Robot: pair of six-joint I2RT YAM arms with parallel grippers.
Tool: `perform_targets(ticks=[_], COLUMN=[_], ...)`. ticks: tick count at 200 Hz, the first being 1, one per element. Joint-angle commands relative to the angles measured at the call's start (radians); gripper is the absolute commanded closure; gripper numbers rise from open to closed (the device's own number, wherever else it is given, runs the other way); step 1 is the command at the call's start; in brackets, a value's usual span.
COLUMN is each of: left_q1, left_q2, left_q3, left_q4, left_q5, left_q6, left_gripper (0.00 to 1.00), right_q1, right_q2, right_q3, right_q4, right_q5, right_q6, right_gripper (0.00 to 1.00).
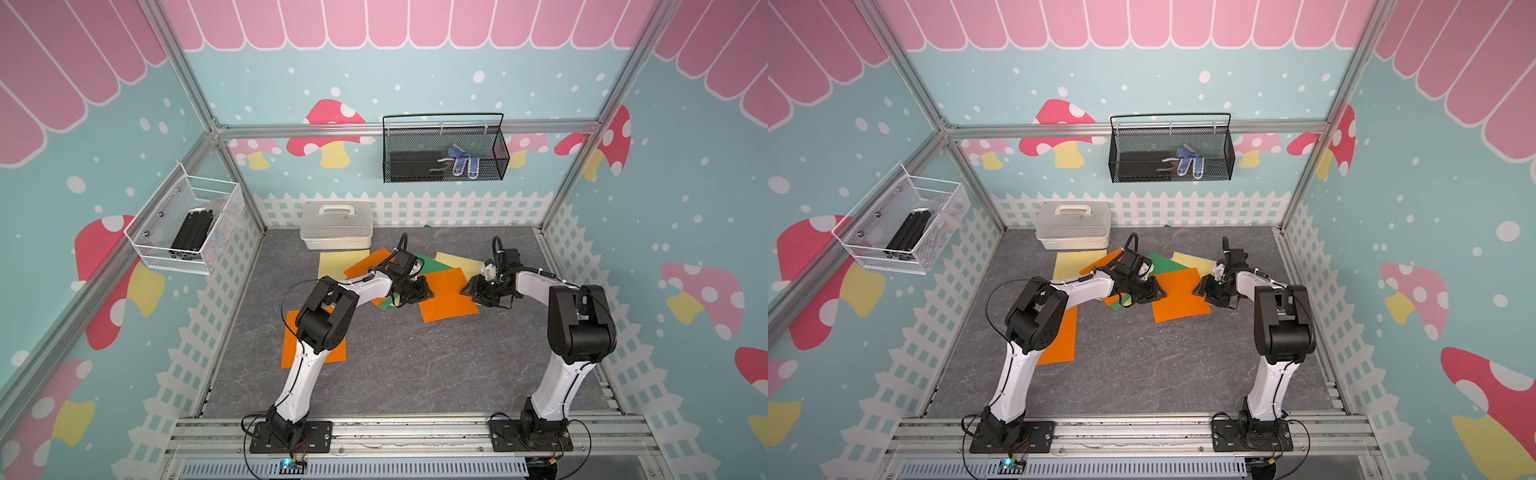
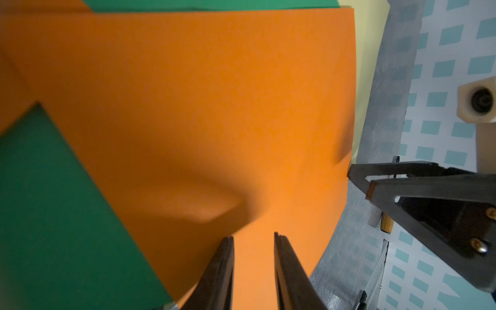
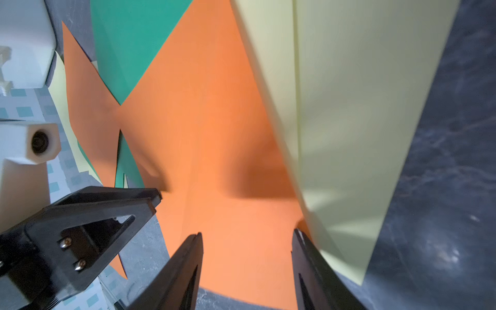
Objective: Sort the scattered colored papers by color
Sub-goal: Pick up the colored paper from the center of the board.
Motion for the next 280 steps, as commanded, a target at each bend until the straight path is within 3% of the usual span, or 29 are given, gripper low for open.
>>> perform_targets(ticks=[1,17,38,93,194,280], left_q1=[-0.005,-0.004,-0.005,-0.003,-0.002,-0.003], left_q2=[0.040,0.044,0.030,0.021,-0.015,0.020], left_q3=[0.041,0.059,0.053,0.061,-0.008,0.025], left_q4=[-0.105,-0.144,-0.155,-0.234,-0.370,-0.414], left_q5=[-0.035,-0.047,-0.053,-0.066,-0.077,-0.046], left_q6=[0.055,0.080,0.094,0.154,0.315,0.376], left_gripper=[0.70,0.70,0.70,0.70,0.73,0.74], right_q1=[0.006,0.009,0.014,0.014,0.014,0.020], right_q2=[-0.056,-0.074,-0.098,-0.050,-0.156,-0.022], right_q3=[-0.024,-0.047,-0.055,-0.006,-0.211,-0.192], right_q4=[-0.012,0.005,-0.013,-0.051,-0.004,0.086], right_q5=[-0.049,-0.075,-0.021,0.000,0.005,-0.115], right_q6=[0.016,0.028,0.001,-0.013,0.023,0.056], right_gripper=[0.44,0.44,0.42,0.39,0.39,0.41])
